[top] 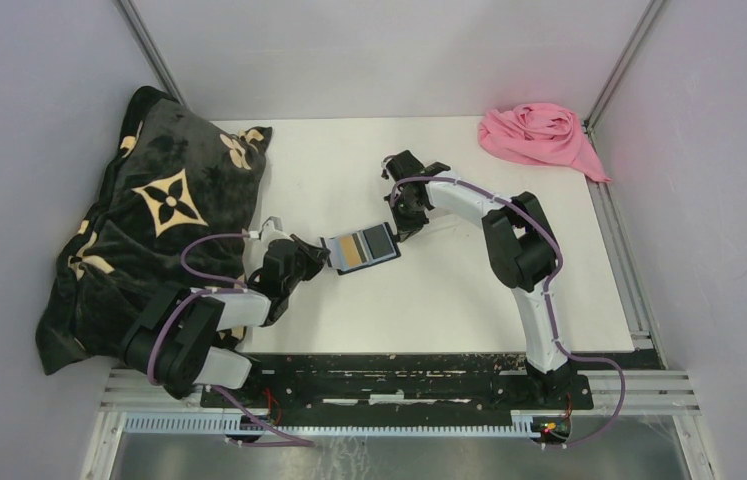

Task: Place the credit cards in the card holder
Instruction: Turn over the card slot in the card holder, then insert the credit card into the card holder.

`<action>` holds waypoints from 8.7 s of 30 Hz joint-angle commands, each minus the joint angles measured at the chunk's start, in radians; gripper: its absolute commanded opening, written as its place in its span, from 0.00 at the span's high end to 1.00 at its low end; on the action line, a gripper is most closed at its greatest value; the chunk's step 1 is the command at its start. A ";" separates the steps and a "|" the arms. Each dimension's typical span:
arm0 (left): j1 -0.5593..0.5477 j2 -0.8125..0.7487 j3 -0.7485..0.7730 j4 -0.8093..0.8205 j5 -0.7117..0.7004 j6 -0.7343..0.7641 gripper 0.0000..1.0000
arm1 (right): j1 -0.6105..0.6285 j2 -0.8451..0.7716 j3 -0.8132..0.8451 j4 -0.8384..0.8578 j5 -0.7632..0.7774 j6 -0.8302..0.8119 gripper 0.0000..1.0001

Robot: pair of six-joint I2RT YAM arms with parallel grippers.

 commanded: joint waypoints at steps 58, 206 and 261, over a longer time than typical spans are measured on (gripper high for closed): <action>-0.179 0.182 0.244 0.071 -0.030 -0.004 0.97 | 0.016 -0.021 0.029 -0.007 0.017 -0.015 0.90; -0.314 0.473 0.057 0.365 -0.247 -0.428 0.97 | 0.047 0.036 -0.059 0.047 -0.053 0.014 0.94; -0.333 0.206 0.305 -0.465 -0.253 -0.143 0.54 | 0.062 0.023 -0.043 0.047 -0.061 0.015 0.94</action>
